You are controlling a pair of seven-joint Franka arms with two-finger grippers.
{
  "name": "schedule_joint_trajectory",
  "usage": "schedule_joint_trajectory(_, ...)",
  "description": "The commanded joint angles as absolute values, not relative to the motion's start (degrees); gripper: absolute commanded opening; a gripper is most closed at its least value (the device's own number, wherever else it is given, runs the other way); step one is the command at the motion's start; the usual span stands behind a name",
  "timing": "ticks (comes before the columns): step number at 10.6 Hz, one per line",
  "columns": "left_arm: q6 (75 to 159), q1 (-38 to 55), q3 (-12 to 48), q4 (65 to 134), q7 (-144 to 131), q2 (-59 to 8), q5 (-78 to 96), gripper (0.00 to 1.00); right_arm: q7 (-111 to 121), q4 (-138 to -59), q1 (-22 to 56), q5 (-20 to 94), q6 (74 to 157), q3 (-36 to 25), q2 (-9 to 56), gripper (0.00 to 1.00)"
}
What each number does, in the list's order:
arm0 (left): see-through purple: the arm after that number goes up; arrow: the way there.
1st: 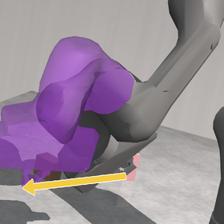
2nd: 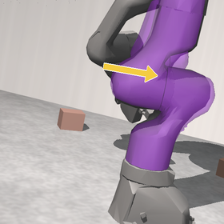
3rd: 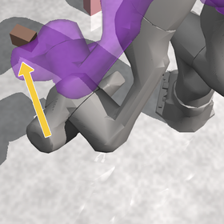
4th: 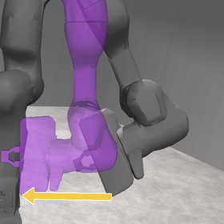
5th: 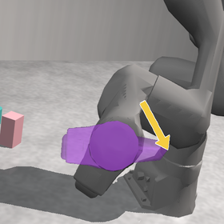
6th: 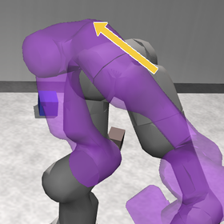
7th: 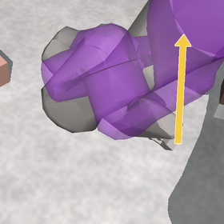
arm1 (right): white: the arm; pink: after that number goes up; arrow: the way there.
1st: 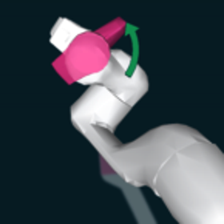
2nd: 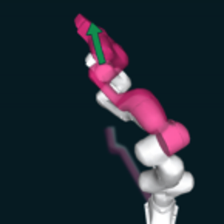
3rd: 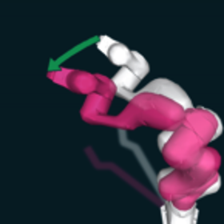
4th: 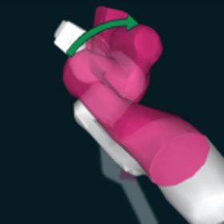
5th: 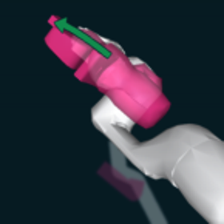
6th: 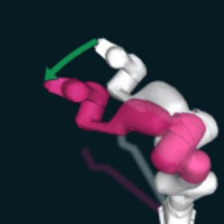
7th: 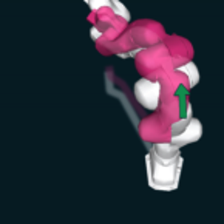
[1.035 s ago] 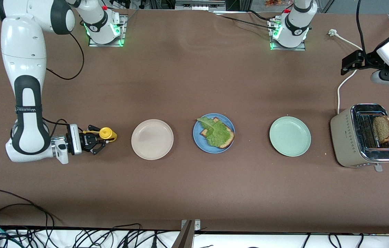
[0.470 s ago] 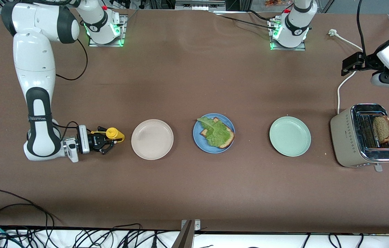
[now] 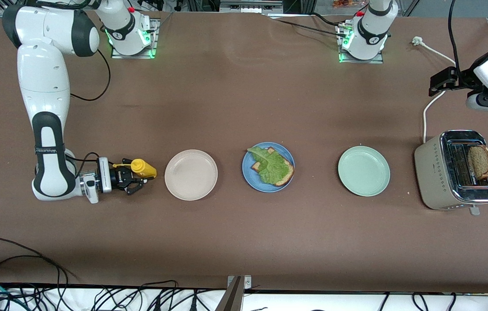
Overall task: Make sandwich in blue plate with both arms
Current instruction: 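Carry the mustard bottle back and set it on the table, then open the right gripper and withdraw it while the left gripper reaches the toaster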
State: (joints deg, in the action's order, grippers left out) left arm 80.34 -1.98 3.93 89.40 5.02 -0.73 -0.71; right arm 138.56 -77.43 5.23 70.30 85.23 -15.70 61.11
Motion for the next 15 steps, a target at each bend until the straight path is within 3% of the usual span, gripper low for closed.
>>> schedule_joint_trajectory(1,79.19,-2.90,4.13,88.15,5.36,-1.41,-2.37,1.00,139.13,-75.94,4.31,70.40,84.99,-17.12,62.05,1.00)
schedule_joint_trajectory(7,79.10,-2.99,4.13,88.24,5.36,-1.85,-2.29,1.00,136.77,-75.94,4.66,60.94,85.95,-24.96,57.94,1.00)
schedule_joint_trajectory(11,79.10,-2.90,4.13,88.24,5.36,-1.85,-2.37,1.00,121.07,-76.46,4.66,47.06,88.41,-24.44,48.37,1.00)
schedule_joint_trajectory(15,79.63,-6.39,4.13,87.80,5.54,-3.33,-2.37,1.00,101.74,-80.14,4.66,35.10,91.57,-19.79,38.00,1.00)
